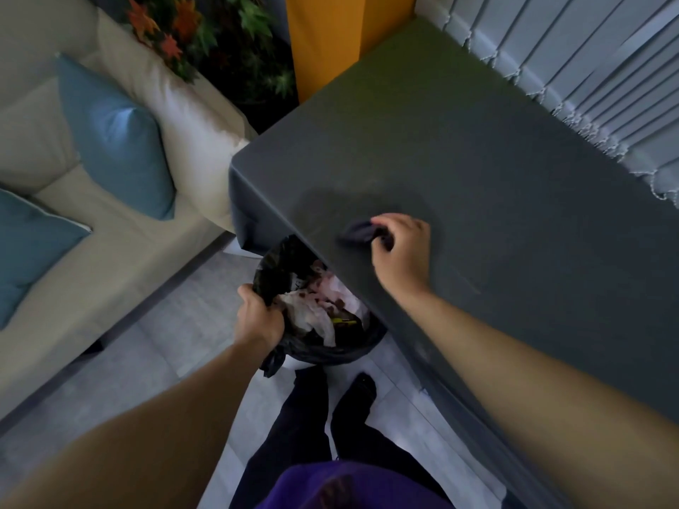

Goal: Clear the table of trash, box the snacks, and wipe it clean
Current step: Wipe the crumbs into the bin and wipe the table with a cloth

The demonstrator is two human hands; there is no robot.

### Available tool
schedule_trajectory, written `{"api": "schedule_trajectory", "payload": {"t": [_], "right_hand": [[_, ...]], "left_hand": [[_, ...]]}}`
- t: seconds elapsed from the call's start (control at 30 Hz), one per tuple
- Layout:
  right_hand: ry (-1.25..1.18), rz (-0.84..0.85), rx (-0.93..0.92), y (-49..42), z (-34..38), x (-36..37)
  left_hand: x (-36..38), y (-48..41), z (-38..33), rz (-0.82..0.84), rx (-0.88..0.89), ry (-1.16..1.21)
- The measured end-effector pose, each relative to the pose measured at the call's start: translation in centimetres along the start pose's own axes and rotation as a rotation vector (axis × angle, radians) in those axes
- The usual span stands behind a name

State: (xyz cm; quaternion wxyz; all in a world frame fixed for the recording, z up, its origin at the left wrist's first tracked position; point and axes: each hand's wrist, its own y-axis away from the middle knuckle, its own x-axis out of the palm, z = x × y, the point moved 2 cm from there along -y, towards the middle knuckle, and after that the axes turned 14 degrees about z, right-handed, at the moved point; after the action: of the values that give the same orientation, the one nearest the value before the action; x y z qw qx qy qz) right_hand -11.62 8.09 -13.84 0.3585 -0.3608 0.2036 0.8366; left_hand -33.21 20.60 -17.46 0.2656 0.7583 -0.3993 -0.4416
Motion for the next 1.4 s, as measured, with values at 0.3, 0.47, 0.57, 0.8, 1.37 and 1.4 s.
{"api": "schedule_trajectory", "payload": {"t": [0.3,0.47,0.57,0.8,1.37,1.4], "right_hand": [[0.032,0.464,-0.352,1.0,1.2,1.8],[-0.072,-0.122,0.053,-5.3,0.7,-0.7],[-0.009,-0.031,0.217,-8.3,1.0,-0.3],[0.065,0.487,-0.437,-5.7,5.3,4.9],[0.041,0.529,-0.521,-13.8,9.6,7.6],[0.009,0.454,-0.493,-14.8,9.6,7.4]], "left_hand": [[-1.0,-1.8,-0.8,-0.077,-0.004,0.032],[-2.5,-3.5,-1.0,-0.122,-0.013,0.040],[-3.5,-4.7,-1.2,-0.124,-0.023,0.017],[-5.2,-7.7,-1.6,-0.084,-0.020,-0.021],[-7.9,-10.4,-0.8,-0.063,0.041,0.018],[-8.0,-10.4,-0.8,-0.060,0.046,0.010]]}}
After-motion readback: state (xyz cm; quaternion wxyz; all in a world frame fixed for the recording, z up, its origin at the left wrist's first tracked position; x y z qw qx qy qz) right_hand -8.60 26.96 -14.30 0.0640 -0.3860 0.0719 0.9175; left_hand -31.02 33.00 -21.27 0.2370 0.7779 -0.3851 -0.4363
